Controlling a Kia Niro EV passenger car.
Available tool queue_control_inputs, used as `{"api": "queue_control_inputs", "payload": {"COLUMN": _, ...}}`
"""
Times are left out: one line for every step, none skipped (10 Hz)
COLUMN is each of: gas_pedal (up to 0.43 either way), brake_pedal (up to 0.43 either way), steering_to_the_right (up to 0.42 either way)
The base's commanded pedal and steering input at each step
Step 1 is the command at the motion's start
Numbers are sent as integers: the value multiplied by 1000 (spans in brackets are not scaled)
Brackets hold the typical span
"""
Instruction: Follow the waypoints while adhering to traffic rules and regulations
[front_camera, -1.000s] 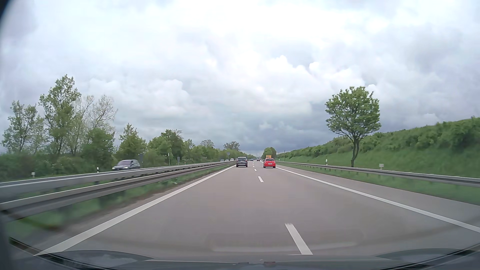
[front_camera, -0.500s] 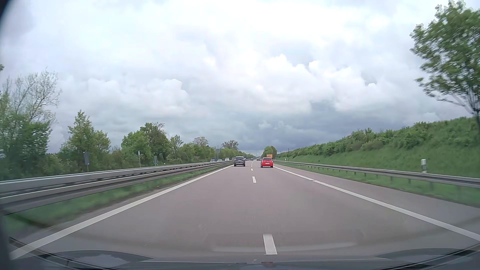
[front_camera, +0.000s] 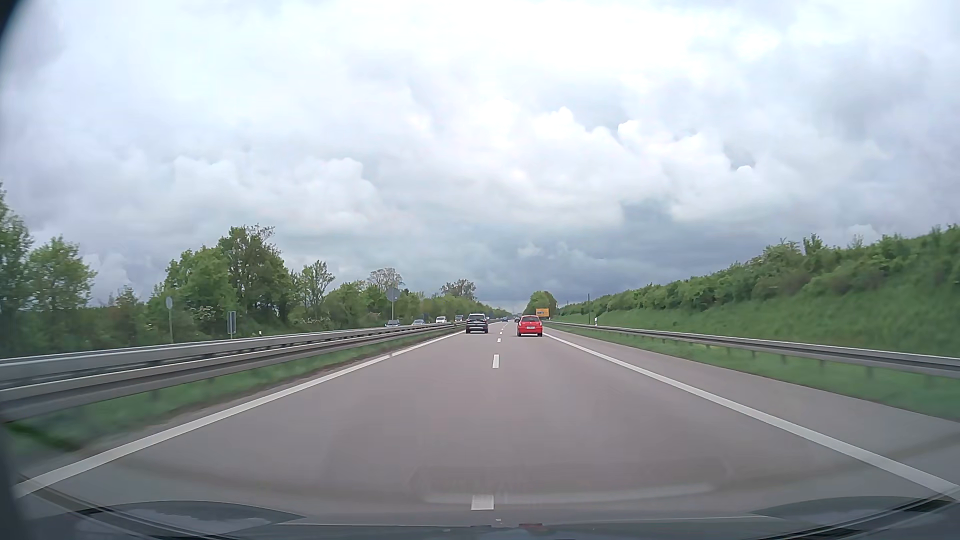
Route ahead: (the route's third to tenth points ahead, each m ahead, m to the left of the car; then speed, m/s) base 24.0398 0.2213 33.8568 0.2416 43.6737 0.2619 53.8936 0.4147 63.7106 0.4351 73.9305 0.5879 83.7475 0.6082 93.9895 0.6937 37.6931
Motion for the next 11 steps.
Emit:
{"api": "queue_control_inputs", "payload": {"gas_pedal": 370, "brake_pedal": 6, "steering_to_the_right": -2}}
{"api": "queue_control_inputs", "payload": {"gas_pedal": 350, "brake_pedal": 12, "steering_to_the_right": -2}}
{"api": "queue_control_inputs", "payload": {"gas_pedal": 319, "brake_pedal": 12, "steering_to_the_right": -2}}
{"api": "queue_control_inputs", "payload": {"gas_pedal": 287, "brake_pedal": 12, "steering_to_the_right": -2}}
{"api": "queue_control_inputs", "payload": {"gas_pedal": 280, "brake_pedal": 12, "steering_to_the_right": -2}}
{"api": "queue_control_inputs", "payload": {"gas_pedal": 280, "brake_pedal": 12, "steering_to_the_right": -2}}
{"api": "queue_control_inputs", "payload": {"gas_pedal": 280, "brake_pedal": 12, "steering_to_the_right": -2}}
{"api": "queue_control_inputs", "payload": {"gas_pedal": 268, "brake_pedal": 12, "steering_to_the_right": -3}}
{"api": "queue_control_inputs", "payload": {"gas_pedal": 260, "brake_pedal": 12, "steering_to_the_right": -2}}
{"api": "queue_control_inputs", "payload": {"gas_pedal": 268, "brake_pedal": 12, "steering_to_the_right": -2}}
{"api": "queue_control_inputs", "payload": {"gas_pedal": 311, "brake_pedal": 12, "steering_to_the_right": 1}}
